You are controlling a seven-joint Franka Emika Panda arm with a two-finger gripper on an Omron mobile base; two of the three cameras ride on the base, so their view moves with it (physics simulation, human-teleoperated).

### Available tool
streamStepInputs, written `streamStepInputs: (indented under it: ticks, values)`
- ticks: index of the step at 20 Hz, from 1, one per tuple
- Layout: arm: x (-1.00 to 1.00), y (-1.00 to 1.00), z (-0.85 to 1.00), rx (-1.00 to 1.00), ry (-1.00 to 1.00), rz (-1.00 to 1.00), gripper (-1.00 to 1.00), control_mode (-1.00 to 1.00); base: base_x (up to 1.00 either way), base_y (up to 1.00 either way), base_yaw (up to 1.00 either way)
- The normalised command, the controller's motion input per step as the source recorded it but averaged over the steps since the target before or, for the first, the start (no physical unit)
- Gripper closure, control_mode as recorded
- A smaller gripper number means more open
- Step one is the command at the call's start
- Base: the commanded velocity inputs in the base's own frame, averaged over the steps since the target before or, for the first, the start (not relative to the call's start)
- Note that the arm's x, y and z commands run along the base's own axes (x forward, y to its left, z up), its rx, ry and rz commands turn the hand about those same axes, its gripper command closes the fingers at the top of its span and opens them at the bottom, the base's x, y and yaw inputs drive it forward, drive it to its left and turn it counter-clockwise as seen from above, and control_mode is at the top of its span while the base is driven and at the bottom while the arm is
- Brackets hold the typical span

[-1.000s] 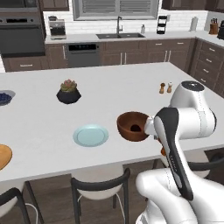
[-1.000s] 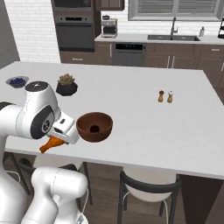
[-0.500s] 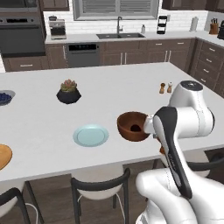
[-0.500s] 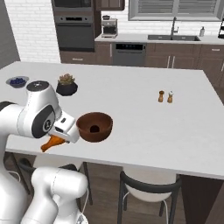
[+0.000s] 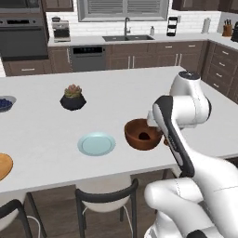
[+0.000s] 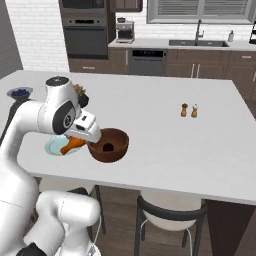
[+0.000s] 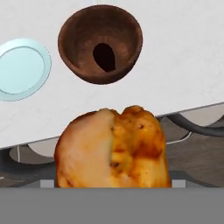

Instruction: Pick the chicken drumstick and avocado from their plates and place them in the bowl. Then put the bowl in the fridge.

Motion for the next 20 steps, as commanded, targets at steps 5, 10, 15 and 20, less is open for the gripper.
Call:
streamStepInputs:
  ticks: [5,10,15,20]
  values:
    - [1.0,-0.18,-0.03,0.03,0.11,-0.01,1.0,-1.0,0.0,0.0,0.0]
    - [1.0,-0.07,-0.34,0.05,-0.01,0.0,1.0,-1.0,0.0,0.0,0.0]
    - [1.0,0.0,-0.58,0.0,0.01,0.0,1.0,-1.0,0.0,0.0,0.0]
    - [1.0,0.0,-0.66,-0.01,0.0,0.02,1.0,-1.0,0.0,0.0,0.0]
